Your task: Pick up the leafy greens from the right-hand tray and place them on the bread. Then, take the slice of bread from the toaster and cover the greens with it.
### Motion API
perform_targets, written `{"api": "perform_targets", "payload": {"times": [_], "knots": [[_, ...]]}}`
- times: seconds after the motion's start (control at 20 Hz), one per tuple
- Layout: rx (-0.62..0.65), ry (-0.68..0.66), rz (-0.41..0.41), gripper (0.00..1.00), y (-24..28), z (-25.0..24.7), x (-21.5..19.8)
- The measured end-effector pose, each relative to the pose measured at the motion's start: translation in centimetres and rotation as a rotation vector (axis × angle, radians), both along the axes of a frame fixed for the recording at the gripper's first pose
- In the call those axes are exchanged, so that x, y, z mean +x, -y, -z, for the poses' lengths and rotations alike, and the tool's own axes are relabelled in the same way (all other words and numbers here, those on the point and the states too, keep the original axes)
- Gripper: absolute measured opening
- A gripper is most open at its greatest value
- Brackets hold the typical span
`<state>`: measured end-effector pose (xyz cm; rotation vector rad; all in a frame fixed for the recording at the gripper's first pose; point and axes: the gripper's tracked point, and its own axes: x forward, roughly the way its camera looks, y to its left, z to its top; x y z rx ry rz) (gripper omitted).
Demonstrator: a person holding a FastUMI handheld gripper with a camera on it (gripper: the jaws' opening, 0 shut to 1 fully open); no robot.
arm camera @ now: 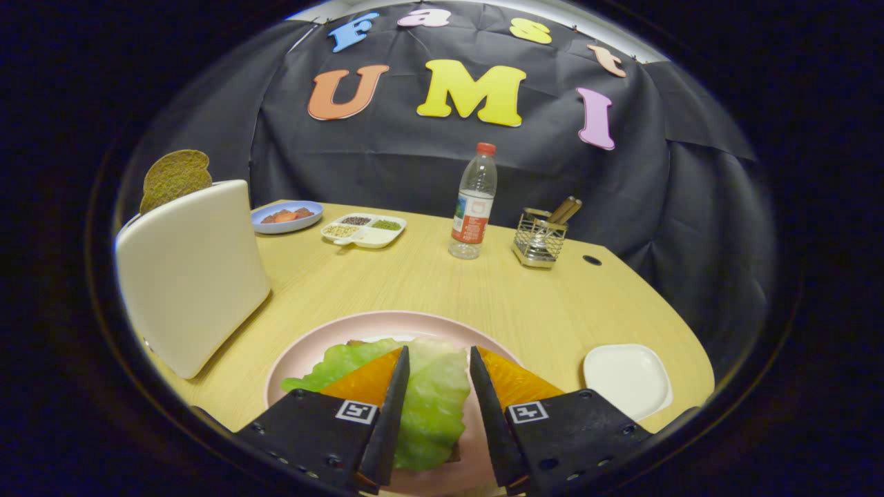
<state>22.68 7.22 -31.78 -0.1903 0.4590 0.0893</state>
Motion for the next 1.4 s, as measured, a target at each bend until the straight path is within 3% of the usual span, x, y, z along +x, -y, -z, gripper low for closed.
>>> {"api": "perform_targets", "payload": {"times": [0.1, 0.2, 0.55, 0.8, 1.4], "knots": [[0.020, 0.015, 0.003, 0.71, 0.3, -1.1, -0.7], [0.049, 0.024, 0.004, 0.91, 0.2, -2.5, -1.6], [0.083, 0.138, -0.012, 0.95, -2.2, -9.9, -4.7], [0.103, 0.207, -0.074, 0.95, -6.8, -14.4, -5.6], [0.185, 0.209, -0.220, 0.95, -21.2, -17.3, -5.0]]}}
